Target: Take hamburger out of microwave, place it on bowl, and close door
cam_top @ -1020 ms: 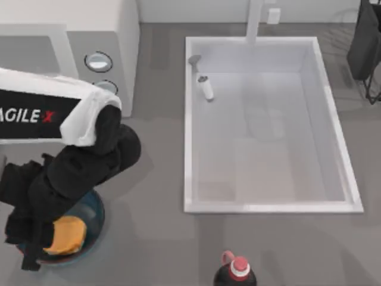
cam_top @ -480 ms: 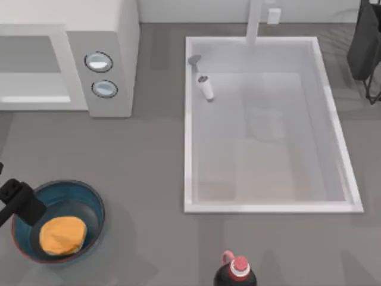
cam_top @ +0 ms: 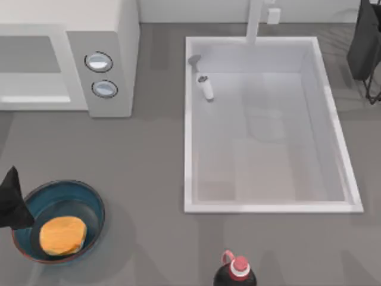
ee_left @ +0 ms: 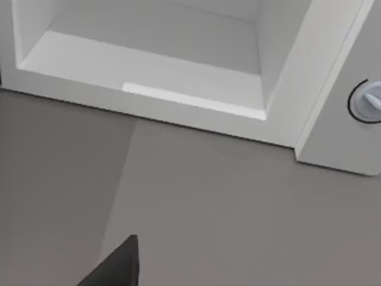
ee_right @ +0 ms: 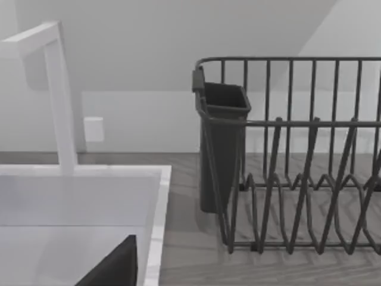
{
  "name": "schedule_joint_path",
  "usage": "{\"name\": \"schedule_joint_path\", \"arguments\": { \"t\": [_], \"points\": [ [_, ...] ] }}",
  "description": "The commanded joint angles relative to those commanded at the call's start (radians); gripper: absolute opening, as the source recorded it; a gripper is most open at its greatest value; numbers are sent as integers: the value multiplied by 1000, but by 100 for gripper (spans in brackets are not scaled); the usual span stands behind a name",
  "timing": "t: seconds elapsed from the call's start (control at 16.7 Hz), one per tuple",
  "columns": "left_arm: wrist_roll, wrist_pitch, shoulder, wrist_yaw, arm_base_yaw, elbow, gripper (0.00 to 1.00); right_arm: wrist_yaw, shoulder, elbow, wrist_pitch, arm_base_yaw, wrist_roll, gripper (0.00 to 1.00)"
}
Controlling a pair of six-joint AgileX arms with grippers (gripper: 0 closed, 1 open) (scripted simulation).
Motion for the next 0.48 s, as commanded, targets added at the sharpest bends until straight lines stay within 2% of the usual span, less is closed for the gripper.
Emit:
{"name": "schedule_joint_path", "arguments": {
  "t": [0.24, 0.48],
  "points": [
    [190, 156, -167, 37, 44, -77, 100, 0, 0, 0, 0, 0, 0, 100],
    [223, 184, -194, 42, 51, -88, 100, 0, 0, 0, 0, 0, 0, 100]
  ]
}}
